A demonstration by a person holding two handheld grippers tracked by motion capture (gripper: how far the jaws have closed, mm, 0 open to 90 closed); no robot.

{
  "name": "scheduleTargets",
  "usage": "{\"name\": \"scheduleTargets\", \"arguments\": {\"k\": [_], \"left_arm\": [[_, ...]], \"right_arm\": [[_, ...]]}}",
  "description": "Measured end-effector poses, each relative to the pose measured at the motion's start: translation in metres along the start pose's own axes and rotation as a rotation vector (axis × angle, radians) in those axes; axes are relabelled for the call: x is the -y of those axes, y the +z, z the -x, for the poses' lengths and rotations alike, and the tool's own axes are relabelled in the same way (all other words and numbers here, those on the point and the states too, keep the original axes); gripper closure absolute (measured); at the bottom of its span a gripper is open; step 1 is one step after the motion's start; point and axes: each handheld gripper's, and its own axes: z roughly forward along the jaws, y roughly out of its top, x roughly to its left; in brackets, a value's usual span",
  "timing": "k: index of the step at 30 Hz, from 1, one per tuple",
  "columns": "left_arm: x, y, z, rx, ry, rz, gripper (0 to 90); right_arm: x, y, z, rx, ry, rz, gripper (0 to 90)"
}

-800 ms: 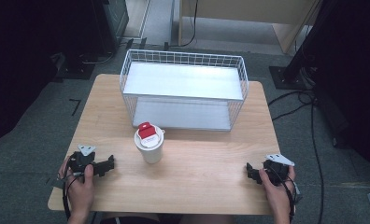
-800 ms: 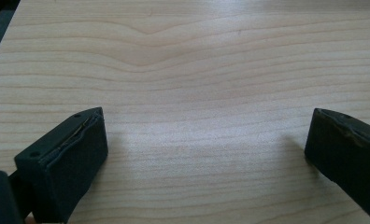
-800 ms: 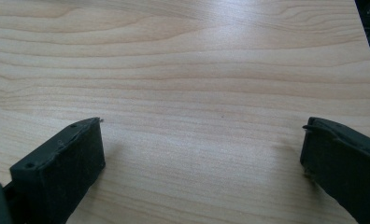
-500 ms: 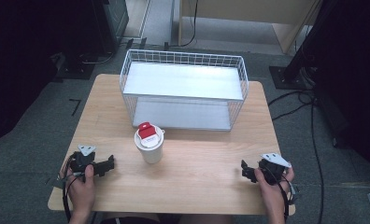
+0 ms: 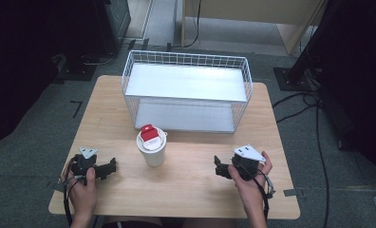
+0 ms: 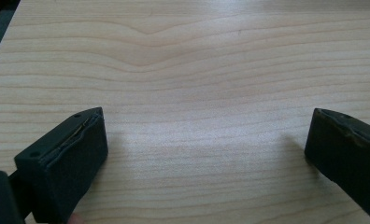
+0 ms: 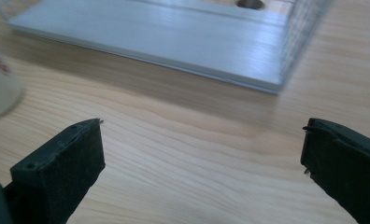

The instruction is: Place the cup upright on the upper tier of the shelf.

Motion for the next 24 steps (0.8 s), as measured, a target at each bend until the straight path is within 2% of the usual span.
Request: {"name": "scheduleTargets", "arguments": {"k": [3, 4, 5, 7, 10, 13, 14, 15, 16, 18, 20, 24], "left_arm": [[0.000, 0.000, 0.000, 0.000, 0.000, 0.000, 0.0], [0.000, 0.000, 0.000, 0.000, 0.000, 0.000, 0.0], [0.000, 0.000, 0.000, 0.000, 0.000, 0.000, 0.0], [0.000, 0.000, 0.000, 0.000, 0.000, 0.000, 0.0], [0.000, 0.000, 0.000, 0.000, -0.001, 0.000, 0.0], [0.000, 0.000, 0.000, 0.000, 0.001, -0.001, 0.0], [0.000, 0.000, 0.000, 0.000, 0.001, -0.001, 0.0], [0.000, 0.000, 0.000, 0.000, 0.001, -0.001, 0.0], [0.000, 0.000, 0.000, 0.000, 0.001, -0.001, 0.0], [0.000, 0.000, 0.000, 0.000, 0.001, -0.001, 0.0], [0.000, 0.000, 0.000, 0.000, 0.001, -0.001, 0.0], [0.000, 0.000, 0.000, 0.000, 0.001, -0.001, 0.0]], "right_arm": [[-0.009, 0.004, -0.021, -0.042, -0.032, 0.007, 0.0], [-0.009, 0.004, -0.021, -0.042, -0.032, 0.007, 0.0], [-0.015, 0.008, -0.036, -0.064, -0.049, 0.020, 0.0], [-0.016, 0.009, -0.041, -0.068, -0.051, 0.025, 0.0], [-0.024, 0.016, -0.063, -0.099, -0.083, 0.043, 0.0], [-0.027, 0.019, -0.073, -0.113, -0.095, 0.048, 0.0], [-0.029, 0.023, -0.083, -0.131, -0.099, 0.052, 0.0], [-0.029, 0.023, -0.083, -0.131, -0.099, 0.052, 0.0], [-0.031, 0.025, -0.090, -0.147, -0.105, 0.054, 0.0], [-0.032, 0.027, -0.094, -0.158, -0.111, 0.056, 0.0], [-0.033, 0.031, -0.106, -0.191, -0.117, 0.059, 0.0], [-0.034, 0.035, -0.115, -0.216, -0.119, 0.060, 0.0]]}}
